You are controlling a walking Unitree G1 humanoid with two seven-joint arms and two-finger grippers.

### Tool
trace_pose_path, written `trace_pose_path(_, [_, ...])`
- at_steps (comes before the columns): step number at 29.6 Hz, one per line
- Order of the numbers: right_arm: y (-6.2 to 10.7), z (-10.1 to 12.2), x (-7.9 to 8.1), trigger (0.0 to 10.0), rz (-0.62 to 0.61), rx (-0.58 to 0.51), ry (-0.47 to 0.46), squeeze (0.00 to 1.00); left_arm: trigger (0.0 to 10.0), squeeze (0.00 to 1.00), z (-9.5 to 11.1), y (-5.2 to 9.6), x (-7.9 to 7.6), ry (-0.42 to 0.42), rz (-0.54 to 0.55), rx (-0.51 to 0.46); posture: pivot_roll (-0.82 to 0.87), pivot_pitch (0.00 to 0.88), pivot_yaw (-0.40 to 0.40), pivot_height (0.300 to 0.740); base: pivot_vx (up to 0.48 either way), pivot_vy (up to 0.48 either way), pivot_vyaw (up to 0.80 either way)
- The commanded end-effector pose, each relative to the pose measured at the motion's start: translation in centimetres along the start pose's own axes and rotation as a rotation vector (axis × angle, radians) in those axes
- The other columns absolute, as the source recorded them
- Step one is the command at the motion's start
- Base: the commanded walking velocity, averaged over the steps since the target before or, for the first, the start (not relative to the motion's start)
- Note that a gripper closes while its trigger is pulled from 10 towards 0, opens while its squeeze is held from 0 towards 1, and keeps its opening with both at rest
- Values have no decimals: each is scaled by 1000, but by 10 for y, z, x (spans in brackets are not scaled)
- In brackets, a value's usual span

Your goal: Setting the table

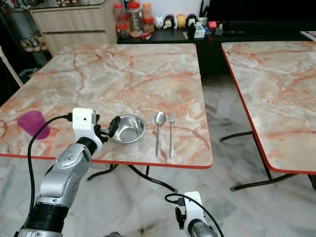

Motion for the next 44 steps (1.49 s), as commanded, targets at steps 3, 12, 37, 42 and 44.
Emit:
trace_pose_path(3, [0,1,1,10000,-1,-5,-12,0,10000,0,9,-1,2,-3,3,-18,36,31,43,740,0,0,0])
trace_pose_path(12, [0,0,2,10000,2,3,-10,0,10000,0,9,-1,1,-9,2,-10,37,31,45,740,0,0,0])
trace_pose_path(37, [0,-3,4,10000,11,26,-9,0,10000,0,-8,-15,11,43,108,127,37,27,47,740,0,0,0])
trace_pose_path(42, [0,-4,5,10000,12,29,-8,0,10000,0,-24,-22,8,76,121,195,29,24,48,740,0,0,0])
trace_pose_path(44, [0,-4,5,10000,12,29,-8,0,10000,0,-26,-25,6,93,120,197,29,24,48,740,0,0,0])
Point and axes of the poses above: a point about 5 cm out from each wrist's last joint towards the gripper, its own y axis pointing back from the gripper into the wrist, its own z axis along the axis of the wrist's last joint, x = y × z, the point moved 5 cm from there along -y, pointing out of the wrist towards the gripper, and after that the axes turned 10 degrees about y, right-handed, at the moved point
